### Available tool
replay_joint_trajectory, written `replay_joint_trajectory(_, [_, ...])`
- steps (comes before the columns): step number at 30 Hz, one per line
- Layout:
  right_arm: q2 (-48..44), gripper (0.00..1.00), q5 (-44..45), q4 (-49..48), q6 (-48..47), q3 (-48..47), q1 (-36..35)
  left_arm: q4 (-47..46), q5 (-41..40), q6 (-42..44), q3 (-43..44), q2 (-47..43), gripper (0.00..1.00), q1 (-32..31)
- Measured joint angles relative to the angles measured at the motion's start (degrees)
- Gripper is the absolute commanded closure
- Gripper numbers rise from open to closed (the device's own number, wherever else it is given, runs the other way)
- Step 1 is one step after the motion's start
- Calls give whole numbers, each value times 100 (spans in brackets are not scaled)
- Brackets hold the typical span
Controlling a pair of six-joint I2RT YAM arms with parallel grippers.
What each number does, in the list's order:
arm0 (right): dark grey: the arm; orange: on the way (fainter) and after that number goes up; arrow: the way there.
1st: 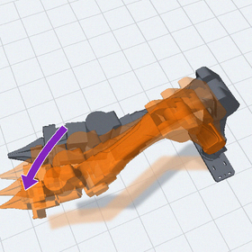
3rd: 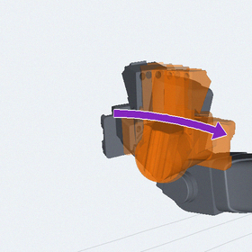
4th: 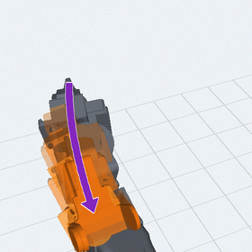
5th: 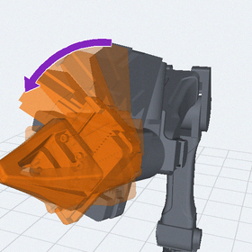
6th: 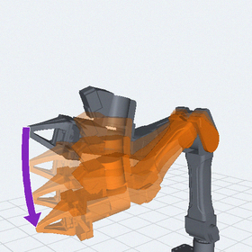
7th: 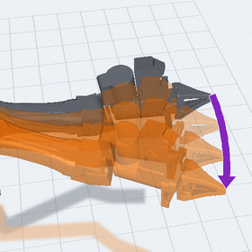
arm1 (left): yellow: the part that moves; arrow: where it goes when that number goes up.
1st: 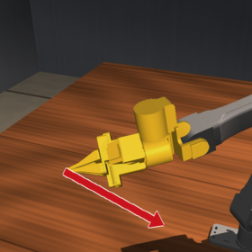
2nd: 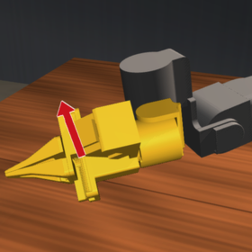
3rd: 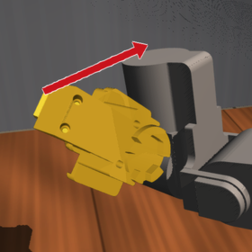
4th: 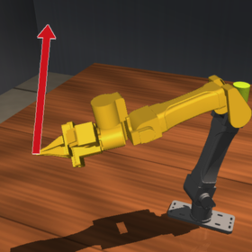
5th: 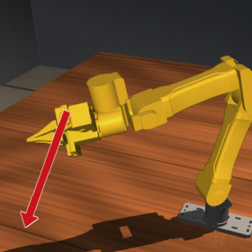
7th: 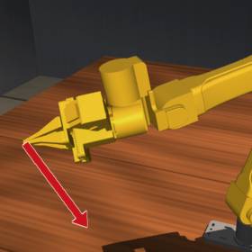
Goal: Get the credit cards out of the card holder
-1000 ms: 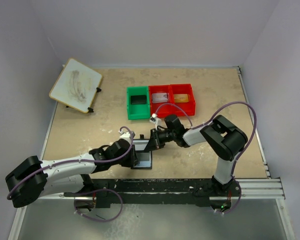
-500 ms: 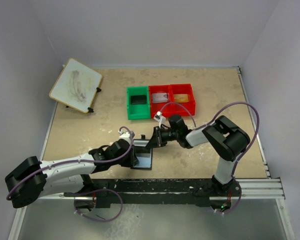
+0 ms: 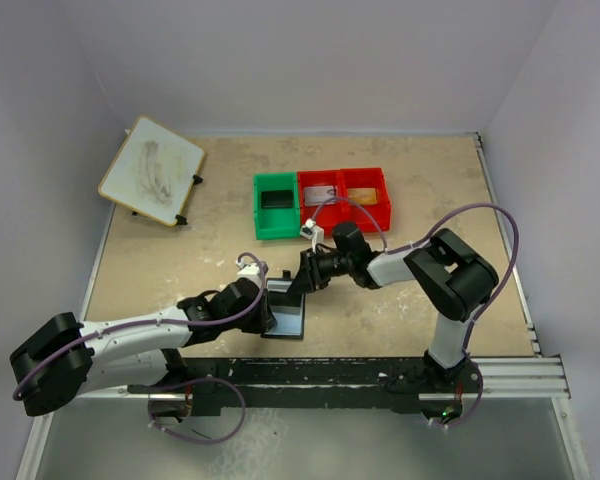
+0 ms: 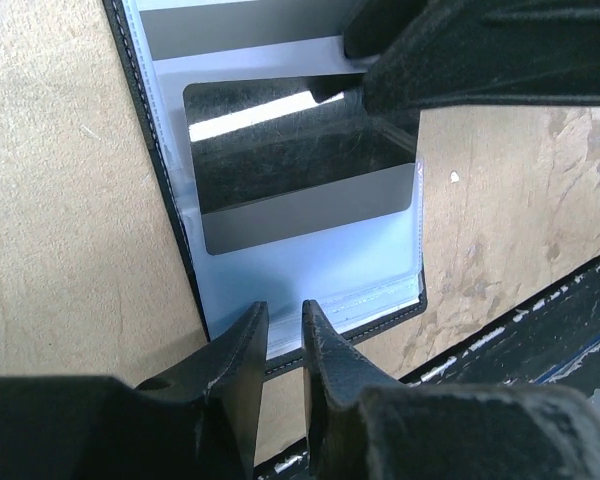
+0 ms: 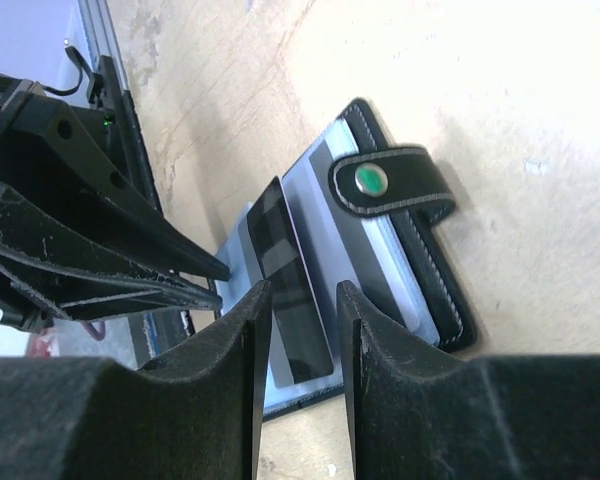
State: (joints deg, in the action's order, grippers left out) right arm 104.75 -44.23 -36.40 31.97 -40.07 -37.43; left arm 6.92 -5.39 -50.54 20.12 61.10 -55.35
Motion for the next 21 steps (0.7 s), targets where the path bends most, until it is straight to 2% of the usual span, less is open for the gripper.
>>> replay_joint_trajectory(7, [184, 64, -103, 955, -957, -734, -7, 4, -55, 0, 2, 0, 82, -20])
replay_joint_trajectory(10, [291, 60, -212, 1333, -1351, -927, -11, 7, -66, 0, 2, 0, 82, -20])
replay_joint_trajectory(21, [656, 62, -640, 2321, -2247, -1659, -173, 7, -90, 0, 2, 0, 82, -24])
